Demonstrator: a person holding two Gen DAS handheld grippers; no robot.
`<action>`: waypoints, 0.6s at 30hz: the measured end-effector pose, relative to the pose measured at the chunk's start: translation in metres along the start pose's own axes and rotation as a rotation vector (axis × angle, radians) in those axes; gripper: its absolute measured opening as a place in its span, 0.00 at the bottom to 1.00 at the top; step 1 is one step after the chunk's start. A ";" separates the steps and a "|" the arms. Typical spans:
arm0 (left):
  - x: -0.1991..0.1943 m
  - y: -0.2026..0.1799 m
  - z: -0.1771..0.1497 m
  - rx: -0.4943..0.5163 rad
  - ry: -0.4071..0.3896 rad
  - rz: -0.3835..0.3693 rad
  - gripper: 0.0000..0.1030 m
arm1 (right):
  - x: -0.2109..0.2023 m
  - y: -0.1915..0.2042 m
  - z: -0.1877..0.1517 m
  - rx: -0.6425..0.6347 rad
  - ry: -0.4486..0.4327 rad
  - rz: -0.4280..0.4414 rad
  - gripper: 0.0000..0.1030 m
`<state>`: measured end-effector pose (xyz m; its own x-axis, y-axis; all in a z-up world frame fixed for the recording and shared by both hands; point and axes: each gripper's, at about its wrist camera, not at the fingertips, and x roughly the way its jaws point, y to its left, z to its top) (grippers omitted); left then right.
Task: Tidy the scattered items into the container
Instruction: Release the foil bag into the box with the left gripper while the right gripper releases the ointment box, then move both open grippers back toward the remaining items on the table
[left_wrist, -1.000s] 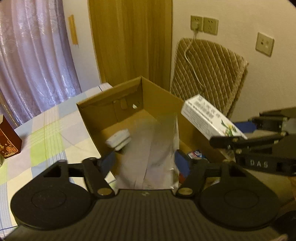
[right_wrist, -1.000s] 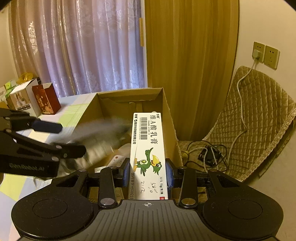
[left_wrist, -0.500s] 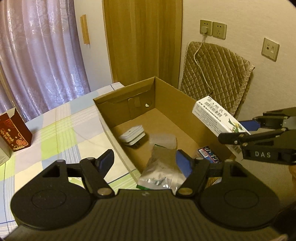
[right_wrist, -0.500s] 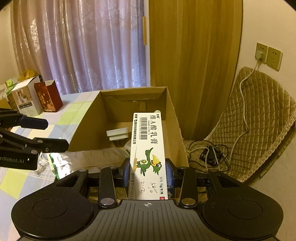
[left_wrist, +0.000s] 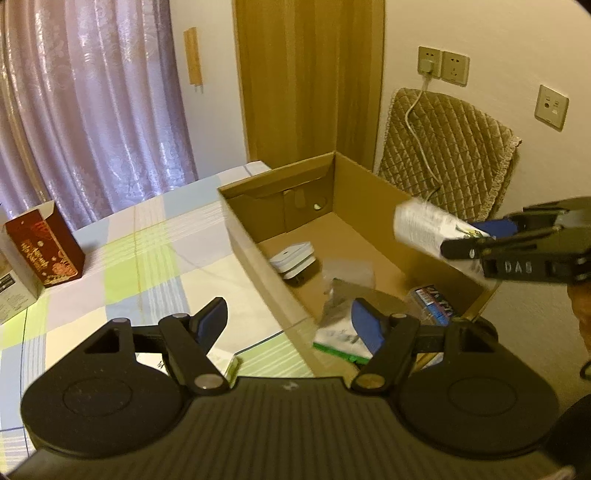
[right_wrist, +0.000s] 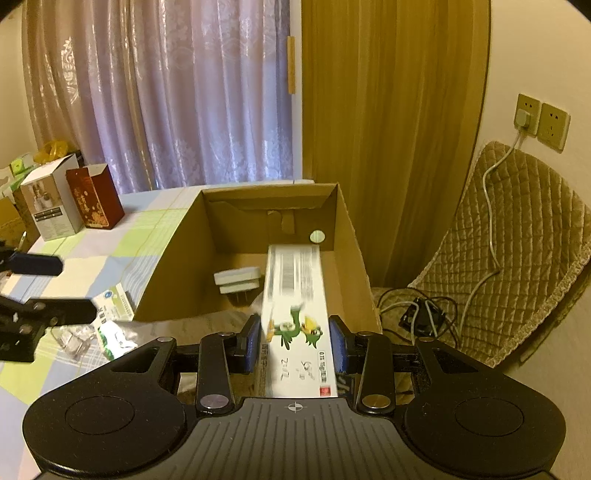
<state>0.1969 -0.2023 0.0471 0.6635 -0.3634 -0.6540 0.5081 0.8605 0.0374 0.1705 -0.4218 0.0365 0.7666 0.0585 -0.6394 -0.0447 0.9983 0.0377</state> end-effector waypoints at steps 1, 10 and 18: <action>0.000 0.003 -0.002 -0.005 0.004 0.004 0.69 | 0.001 0.000 0.001 0.001 -0.010 -0.005 0.40; -0.004 0.020 -0.023 -0.030 0.041 0.028 0.69 | -0.001 -0.012 0.002 0.066 -0.018 -0.009 0.40; -0.020 0.029 -0.042 -0.042 0.049 0.043 0.69 | -0.012 -0.005 0.000 0.068 -0.024 -0.004 0.40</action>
<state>0.1753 -0.1551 0.0297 0.6562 -0.3083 -0.6887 0.4556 0.8895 0.0358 0.1615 -0.4271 0.0439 0.7816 0.0541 -0.6214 0.0009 0.9961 0.0880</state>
